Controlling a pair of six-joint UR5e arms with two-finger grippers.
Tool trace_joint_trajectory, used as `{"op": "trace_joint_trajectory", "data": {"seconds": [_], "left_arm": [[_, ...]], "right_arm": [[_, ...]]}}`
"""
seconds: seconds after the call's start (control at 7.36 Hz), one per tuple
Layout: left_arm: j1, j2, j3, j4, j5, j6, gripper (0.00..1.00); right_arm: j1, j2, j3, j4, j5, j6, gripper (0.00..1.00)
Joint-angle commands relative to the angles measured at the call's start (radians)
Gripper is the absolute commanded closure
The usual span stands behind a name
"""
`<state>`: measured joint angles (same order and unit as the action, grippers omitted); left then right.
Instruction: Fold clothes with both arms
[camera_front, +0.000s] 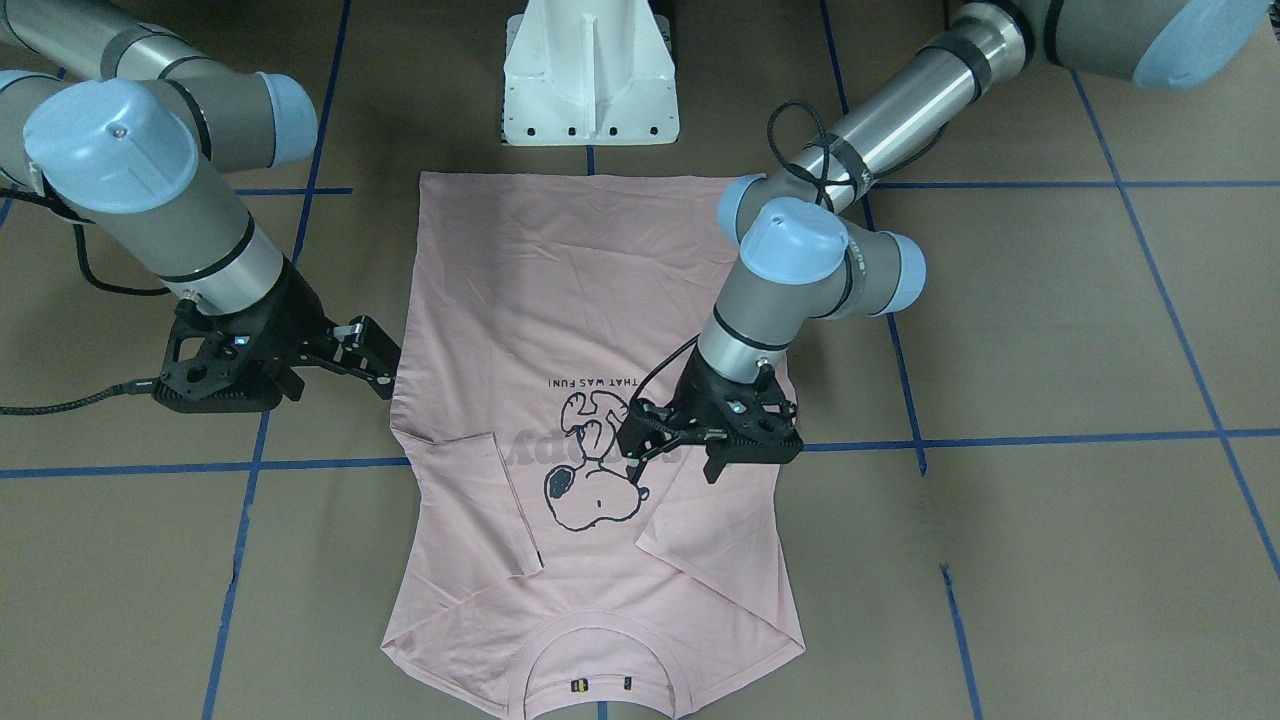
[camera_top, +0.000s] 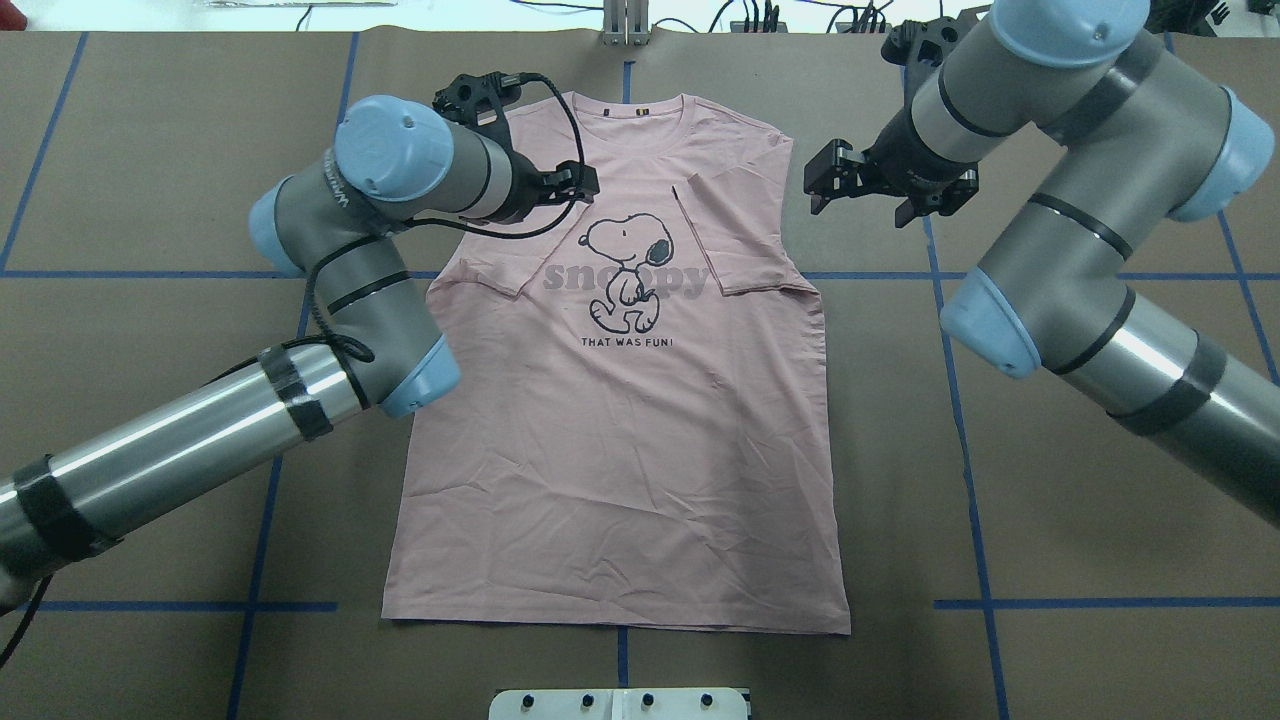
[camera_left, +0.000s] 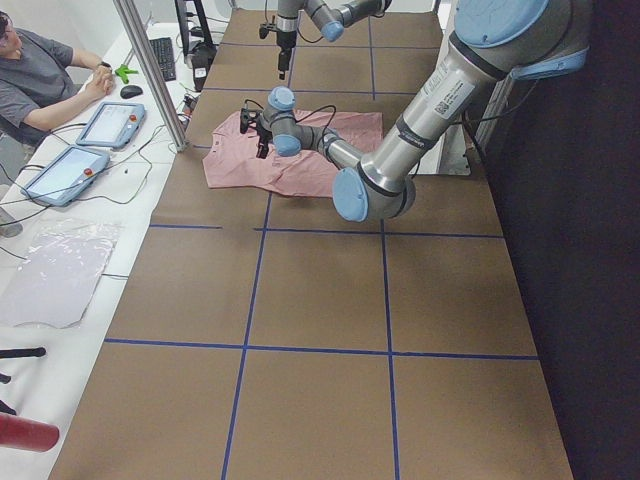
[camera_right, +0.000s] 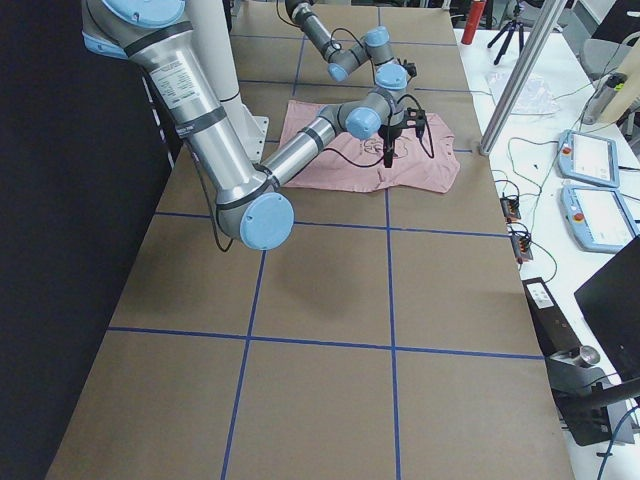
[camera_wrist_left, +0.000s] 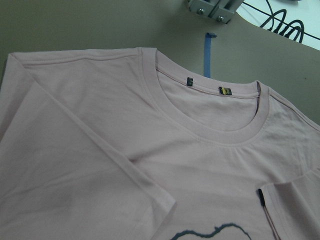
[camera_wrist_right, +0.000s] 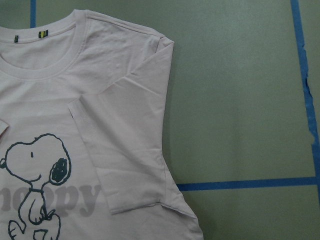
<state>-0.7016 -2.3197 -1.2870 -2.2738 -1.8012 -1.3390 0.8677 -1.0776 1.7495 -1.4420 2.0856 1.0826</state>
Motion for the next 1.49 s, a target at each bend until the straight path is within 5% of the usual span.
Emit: {"op": "trace_joint_trajectory", "data": {"seconds": [0.0, 0.27, 0.54, 0.81, 1.36], "left_arm": [[0.002, 0.170, -0.319, 0.232, -0.033, 0.077, 0.00], [0.004, 0.189, -0.440, 0.480, -0.023, 0.185, 0.00], [0.005, 0.288, -0.556, 0.497, -0.021, 0.233, 0.00], [0.005, 0.289, -0.557, 0.497, -0.023, 0.231, 0.00], [0.007, 0.284, -0.552, 0.496, -0.026, 0.219, 0.00]], "right_arm": [[-0.154, -0.173, 0.228, 0.000, -0.169, 0.139, 0.00], [-0.360, -0.258, 0.336, -0.001, -0.322, 0.316, 0.00], [-0.601, -0.260, 0.367, 0.002, -0.492, 0.532, 0.00], [-0.731, -0.295, 0.357, -0.009, -0.611, 0.565, 0.00], [-0.733, -0.350, 0.317, -0.011, -0.596, 0.565, 0.00]]}}
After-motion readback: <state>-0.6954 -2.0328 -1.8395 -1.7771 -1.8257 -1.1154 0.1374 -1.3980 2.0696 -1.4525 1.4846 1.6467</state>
